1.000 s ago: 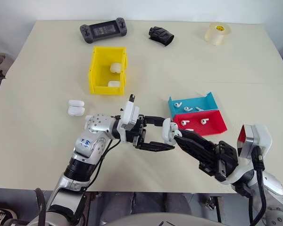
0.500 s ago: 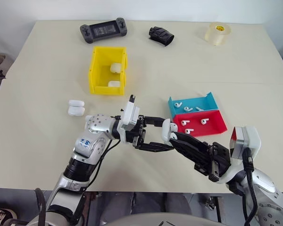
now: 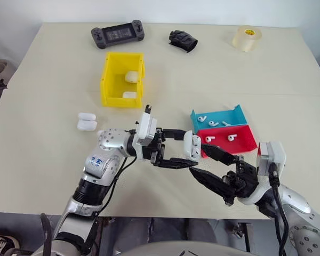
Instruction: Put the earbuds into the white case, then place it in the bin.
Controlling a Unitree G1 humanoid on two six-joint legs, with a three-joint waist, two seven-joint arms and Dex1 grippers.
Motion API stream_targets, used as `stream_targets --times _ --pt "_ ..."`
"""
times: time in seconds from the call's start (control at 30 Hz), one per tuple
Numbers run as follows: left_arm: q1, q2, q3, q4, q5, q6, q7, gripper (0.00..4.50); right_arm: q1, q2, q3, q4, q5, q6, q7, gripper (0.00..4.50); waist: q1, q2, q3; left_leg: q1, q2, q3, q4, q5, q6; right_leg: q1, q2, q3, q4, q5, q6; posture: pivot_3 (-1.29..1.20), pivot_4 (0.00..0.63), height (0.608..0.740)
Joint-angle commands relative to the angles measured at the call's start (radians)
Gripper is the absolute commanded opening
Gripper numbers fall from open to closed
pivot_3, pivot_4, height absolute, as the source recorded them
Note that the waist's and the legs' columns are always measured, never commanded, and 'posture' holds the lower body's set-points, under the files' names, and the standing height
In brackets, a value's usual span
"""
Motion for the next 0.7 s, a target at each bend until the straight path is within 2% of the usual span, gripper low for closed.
stream_targets --times 0.03,0.13,0.17,0.27,0.37,0.53,0.6,0.7 --pt "-0.013 0.005 0.001 -0.026 0.006 -0.033 0.001 2.81 0.057 -0.062 -0.13 0.007 0.0 -0.007 0.025 4.45 0.003 0.0 0.0 0.0 0.0 0.0 0.0 0.0 0.0 0.0 0.0 0.0 0.0 0.0 0.0 0.0 0.15 0.74" --pt "-0.015 0.029 -0.012 -0.017 0.043 -0.043 0.004 2.81 0.08 -0.12 -0.209 0.042 -0.013 0.004 0.043 4.45 0.01 0.0 0.0 0.0 0.0 0.0 0.0 0.0 0.0 0.001 0.0 0.0 -0.001 0.0 0.0 0.0 0.15 0.74" --pt "-0.021 0.05 -0.025 -0.012 0.069 -0.045 -0.001 2.81 0.07 -0.131 -0.241 0.055 -0.007 -0.001 0.043 4.28 0.01 0.0 0.0 0.0 0.0 0.001 0.0 0.0 0.0 0.001 0.0 0.0 -0.001 0.0 0.0 0.0 0.15 0.74" --pt "-0.044 0.112 -0.064 0.019 0.17 -0.083 -0.009 2.81 0.036 -0.181 -0.299 0.064 0.04 0.017 0.061 3.49 0.011 0.0 0.0 0.0 0.0 0.003 0.0 0.0 0.0 0.001 0.0 -0.001 -0.001 0.0 0.0 0.0 0.15 0.74" --pt "-0.084 0.185 -0.123 0.046 0.304 -0.118 0.002 2.81 -0.018 -0.232 -0.299 0.056 0.053 0.042 0.067 2.5 0.011 0.0 0.0 0.0 0.001 0.003 0.0 0.0 0.0 0.001 0.0 -0.001 -0.002 0.0 0.0 0.0 0.15 0.74" --pt "-0.15 0.233 -0.175 0.007 0.429 -0.072 0.052 2.81 -0.171 -0.291 -0.204 0.005 0.103 0.114 0.008 0.74 0.016 0.0 0.0 -0.001 0.001 0.003 0.0 0.0 0.0 0.001 0.0 -0.001 -0.002 0.0 0.0 0.0 0.15 0.74" --pt "-0.162 0.226 -0.182 -0.021 0.437 -0.025 0.068 2.81 -0.242 -0.289 -0.11 -0.016 0.059 0.145 -0.041 0.05 0.018 -0.001 0.0 -0.001 0.001 0.002 0.0 0.0 0.0 0.001 0.0 -0.002 -0.002 0.0 0.0 0.0 0.15 0.74" --pt "-0.172 0.218 -0.191 -0.046 0.443 0.011 0.074 2.81 -0.322 -0.262 0.0 -0.025 0.013 0.181 -0.109 0.02 0.017 -0.001 0.001 -0.002 0.001 0.002 0.0 0.0 0.0 0.0 0.0 -0.002 -0.002 0.0 0.0 0.0 0.15 0.74"
